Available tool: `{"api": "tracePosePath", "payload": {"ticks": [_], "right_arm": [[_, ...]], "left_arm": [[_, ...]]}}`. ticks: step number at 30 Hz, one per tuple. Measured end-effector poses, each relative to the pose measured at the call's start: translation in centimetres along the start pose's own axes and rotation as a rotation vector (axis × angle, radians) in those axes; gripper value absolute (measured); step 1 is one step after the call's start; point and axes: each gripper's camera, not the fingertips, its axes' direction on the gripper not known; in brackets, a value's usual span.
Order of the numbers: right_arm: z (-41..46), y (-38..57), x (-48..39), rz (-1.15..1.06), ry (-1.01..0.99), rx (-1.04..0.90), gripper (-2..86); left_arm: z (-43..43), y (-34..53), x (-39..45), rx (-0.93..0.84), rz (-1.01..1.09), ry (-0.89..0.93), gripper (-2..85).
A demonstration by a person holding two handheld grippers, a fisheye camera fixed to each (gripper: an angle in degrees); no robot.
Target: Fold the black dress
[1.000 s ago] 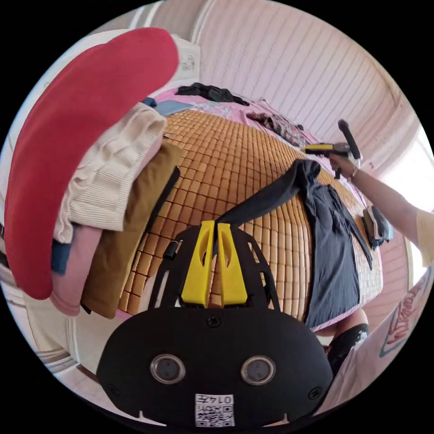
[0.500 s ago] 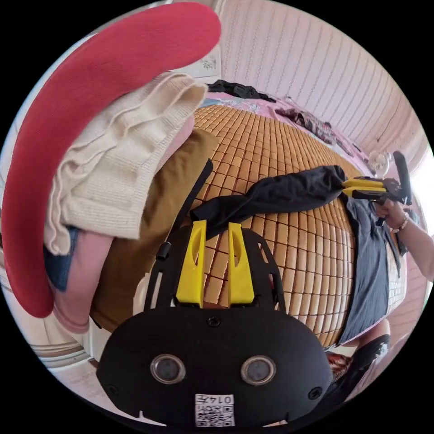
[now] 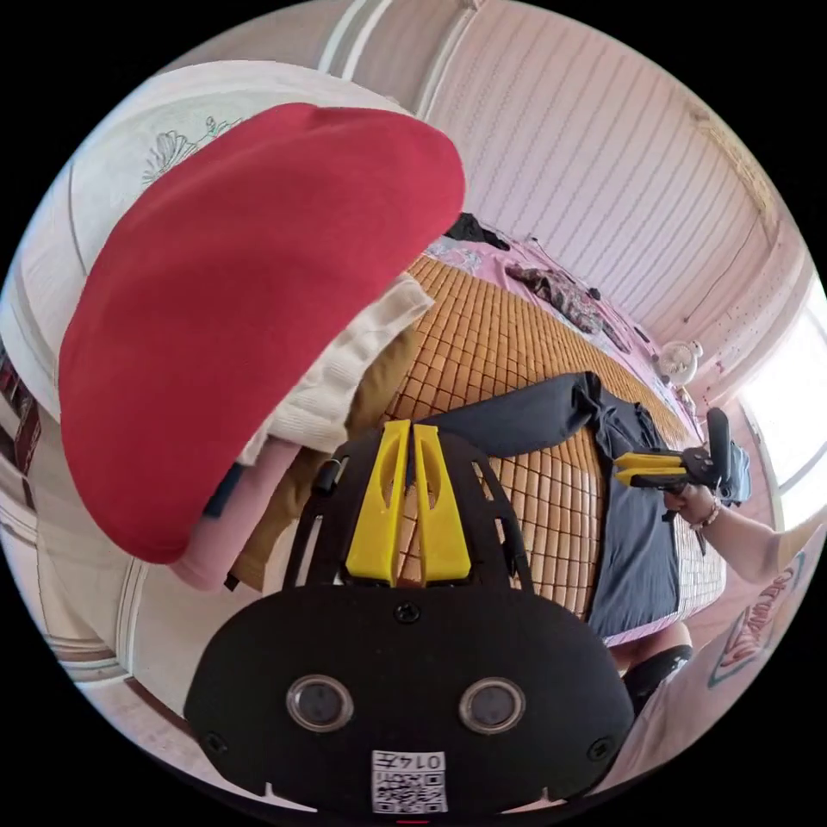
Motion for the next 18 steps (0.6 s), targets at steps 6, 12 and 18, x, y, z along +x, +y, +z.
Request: {"api": "tracePosePath", "payload": {"ticks": [6, 12, 18], "right_arm": [[1.5, -0.8, -1.8, -0.033, -0.005, 0.011, 8.2], [4.9, -5.5, -4.8, -0.156, 0.033, -0.005, 8.2], [10.2, -11.1, -8.0, -0.272, 0.121, -0.080, 8.2]], "left_arm": [[2.8, 2.0, -1.0, -0.032, -0.062, 0.032, 4.2], [6.6, 2.4, 0.0, -0.091, -0.041, 0.043, 6.5], [8.0, 3.5, 0.4, -0.052, -0.023, 0.058, 7.1]]}}
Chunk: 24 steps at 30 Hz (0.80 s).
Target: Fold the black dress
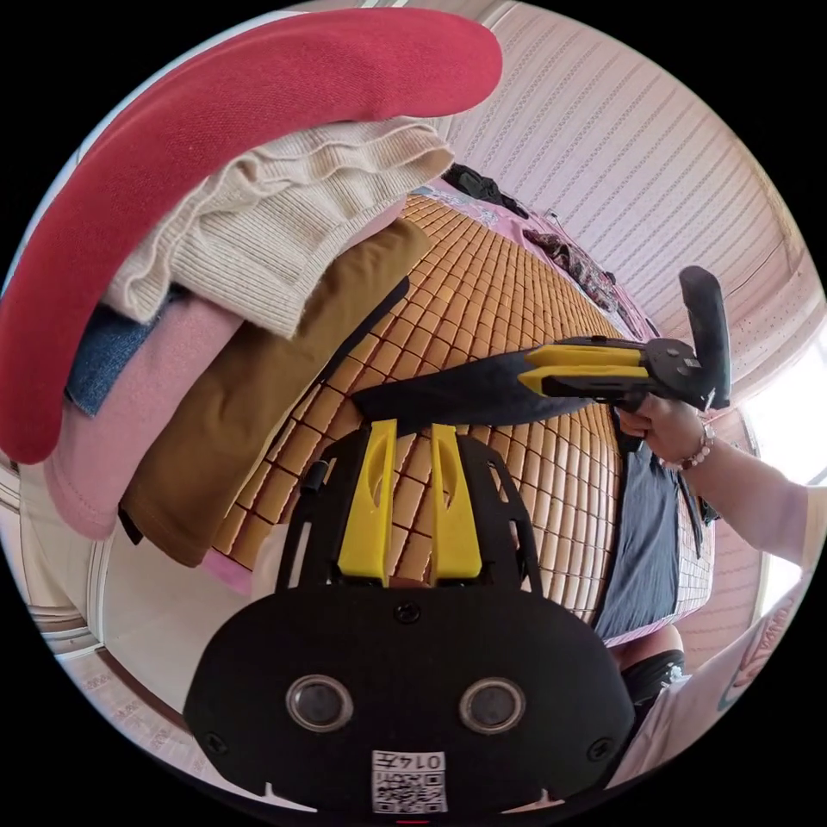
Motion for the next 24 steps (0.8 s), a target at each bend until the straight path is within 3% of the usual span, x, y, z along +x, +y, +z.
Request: {"api": "tracePosePath", "payload": {"ticks": [6, 11, 16, 19, 24], "right_arm": [[2.2, -0.2, -1.1, -0.059, 0.091, -0.075, 2.1], [1.2, 1.6, -0.6, -0.032, 0.003, -0.085, -0.2], [-3.9, 5.4, 0.0, 0.023, 0.005, 0.075, -0.5], [-10.7, 11.4, 1.5, 0.155, 0.040, 0.307, -0.5], [-23.1, 27.5, 2.2, 0.358, 0.024, 0.660, 0.5]], "left_arm": [[1.5, 0.0, 0.3, 0.027, 0.043, -0.053, 8.3], [4.9, -0.9, 0.8, -0.025, 0.039, -0.114, 4.8], [5.5, -0.5, 2.7, -0.043, 0.099, -0.129, -0.6], [1.7, 0.8, 7.1, 0.119, 0.207, 0.027, -0.9], [-5.5, 6.1, 22.2, 0.359, 0.663, 0.562, -0.7]]}}
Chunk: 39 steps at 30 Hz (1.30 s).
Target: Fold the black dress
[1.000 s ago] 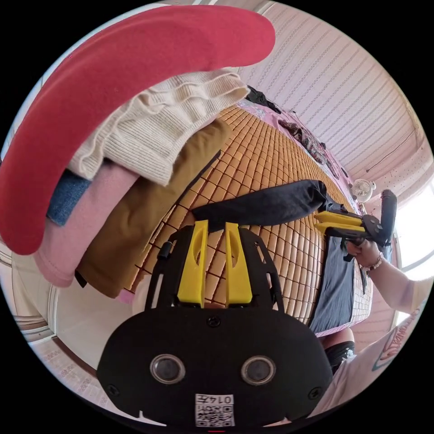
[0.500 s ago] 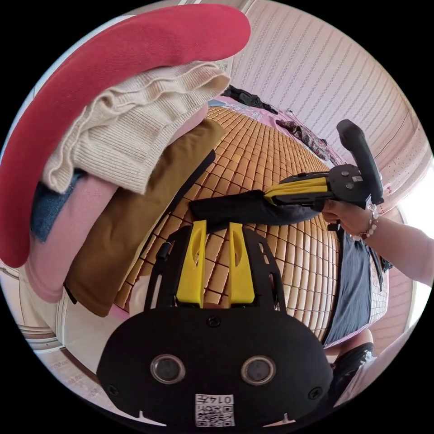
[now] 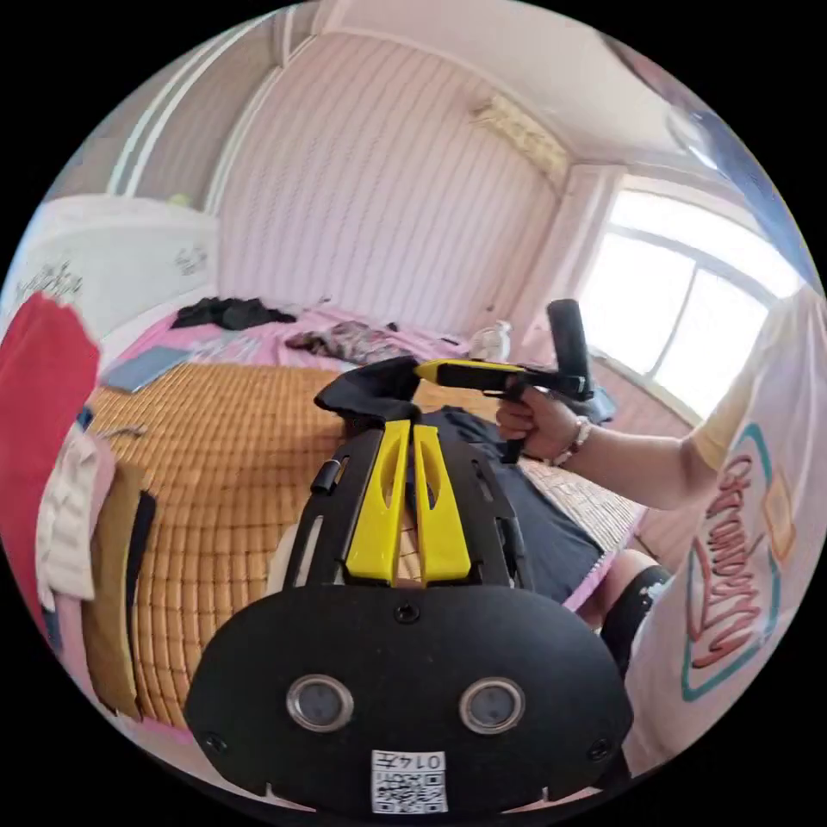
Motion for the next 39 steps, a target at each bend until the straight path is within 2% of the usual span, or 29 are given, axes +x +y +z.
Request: {"api": "tracePosePath", "payload": {"ticks": [2, 4, 6, 8, 11, 15, 19, 21, 24, 26, 29, 33, 35, 39], "right_arm": [[-8.1, 4.9, 1.5, 0.140, 0.099, 0.007, 1.8], [-12.0, 10.0, 2.6, 0.271, 0.205, -0.073, 3.8], [-14.2, 15.2, 3.6, 0.420, 0.333, -0.225, 6.5], [-16.0, 20.5, 3.9, 0.545, 0.416, -0.400, 8.0], [-17.8, 23.8, 3.0, 0.629, 0.404, -0.396, 8.4], [-17.8, 24.9, 2.0, 0.622, 0.373, -0.369, 8.5], [-14.8, 25.3, 0.7, 0.524, 0.308, -0.459, 8.9], [-13.4, 25.7, 0.4, 0.478, 0.317, -0.521, 8.6], [-12.8, 25.9, 0.1, 0.432, 0.426, -0.577, 4.7], [-13.6, 25.5, -0.1, 0.406, 0.429, -0.608, 0.8], [-15.9, 24.4, -1.3, 0.341, 0.444, -0.570, -0.2], [-16.9, 24.0, -2.9, 0.254, 0.474, -0.610, -0.5], [-16.5, 25.0, -3.1, 0.242, 0.460, -0.668, -0.6], [-16.0, 27.0, -2.6, 0.288, 0.465, -0.755, -0.3]], "left_arm": [[2.5, 0.0, 4.7, 0.015, 0.066, 0.175, -0.2], [6.3, 1.4, 7.9, -0.064, 0.044, 0.343, 1.2], [11.1, 4.1, 11.0, -0.258, 0.063, 0.457, 3.8], [13.2, 6.2, 12.3, -0.364, 0.076, 0.426, 4.7], [15.7, 9.0, 13.3, -0.504, 0.086, 0.396, 5.0], [19.5, 11.5, 13.4, -0.629, 0.073, 0.340, 5.0], [22.4, 11.1, 10.2, -0.620, 0.061, 0.170, 5.1], [24.3, 9.5, 6.0, -0.568, 0.023, 0.026, 5.0], [27.7, 7.2, 0.1, -0.529, -0.034, -0.128, 5.0], [30.3, 6.2, -2.8, -0.540, -0.048, -0.194, 5.1], [35.3, 5.6, -5.4, -0.610, 0.006, -0.233, 5.8], [41.3, 6.9, -6.5, -0.784, 0.062, -0.187, 4.3], [41.4, 7.0, -6.3, -0.742, 0.085, -0.231, 1.6], [40.0, 7.8, -8.6, -0.642, -0.087, -0.310, 1.0]]}}
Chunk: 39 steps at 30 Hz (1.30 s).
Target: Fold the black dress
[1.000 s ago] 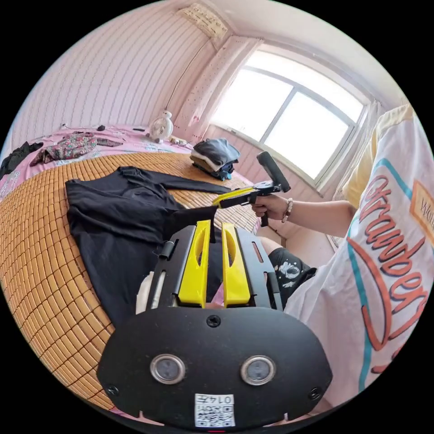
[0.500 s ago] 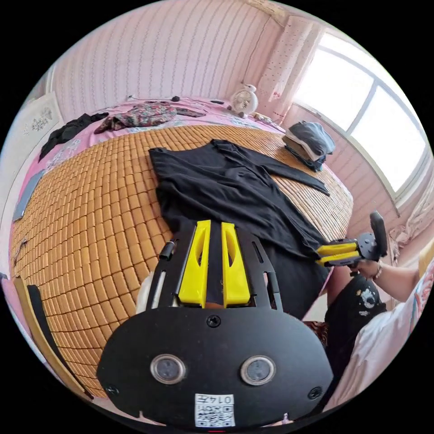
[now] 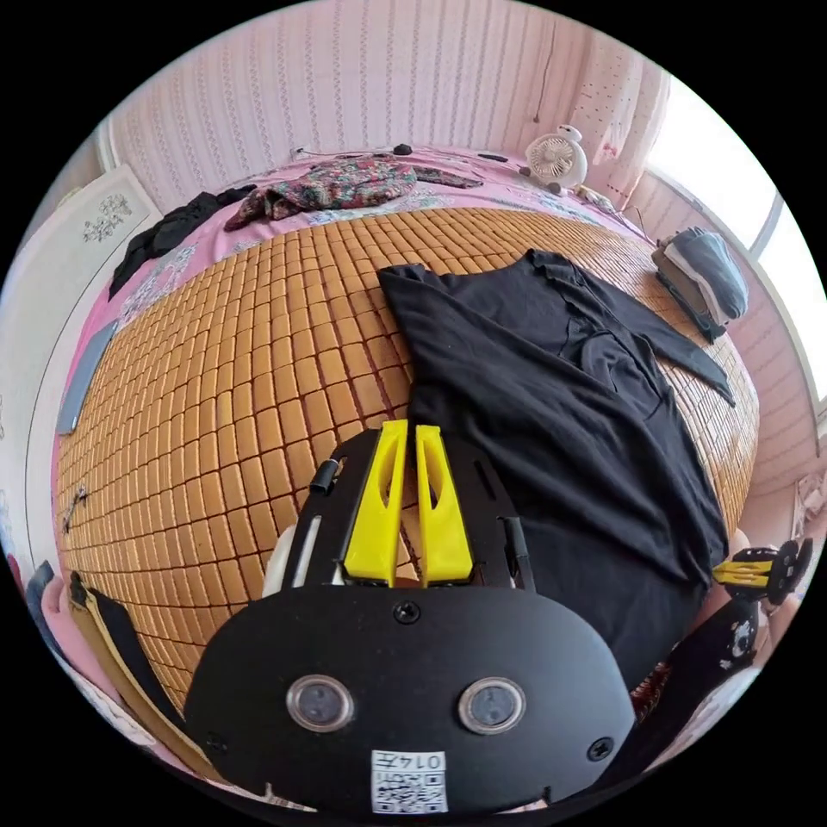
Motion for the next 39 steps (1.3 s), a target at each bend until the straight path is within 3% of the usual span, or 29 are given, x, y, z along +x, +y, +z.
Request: {"api": "tracePosePath", "payload": {"ticks": [4, 7, 10, 15, 19, 23, 27, 30, 35, 39], "right_arm": [[-1.6, 1.0, 1.6, 0.075, -0.069, 0.042, 1.1], [-3.6, 1.9, 4.3, 0.211, -0.146, 0.159, 3.0], [-4.0, 2.0, 6.6, 0.325, -0.179, 0.223, 4.7], [-1.8, 0.4, 7.6, 0.353, -0.223, 0.115, 3.6], [-4.9, 2.7, 9.9, 0.445, -0.226, 0.247, -0.1], [-3.5, 3.7, 12.4, 0.512, -0.320, 0.186, 0.1], [-4.0, 4.6, 12.7, 0.519, -0.258, 0.195, 0.7], [-5.7, 6.2, 13.9, 0.520, -0.235, 0.310, 2.1], [-7.0, 8.6, 21.8, 0.735, 0.057, 0.374, 8.4], [-6.6, 10.7, 29.3, 0.989, 0.129, 0.386, 10.6]], "left_arm": [[1.7, 1.1, -2.8, 0.000, -0.163, 0.125, 3.6], [0.5, 1.7, -3.2, 0.036, -0.184, 0.114, 5.2], [-2.3, 3.6, -1.0, 0.079, -0.094, 0.073, 5.2], [-4.2, 9.4, 7.5, -0.016, 0.146, 0.246, 5.1], [-4.3, 12.7, 13.8, -0.082, 0.275, 0.368, 5.1], [-2.9, 14.2, 20.6, -0.147, 0.422, 0.430, 5.6], [-1.5, 13.4, 24.7, -0.169, 0.521, 0.419, 6.3], [0.2, 13.0, 26.1, -0.196, 0.560, 0.376, 6.1], [2.6, 13.6, 26.4, -0.259, 0.623, 0.344, 3.6], [1.6, 13.6, 25.4, -0.294, 0.605, 0.423, 4.7]]}}
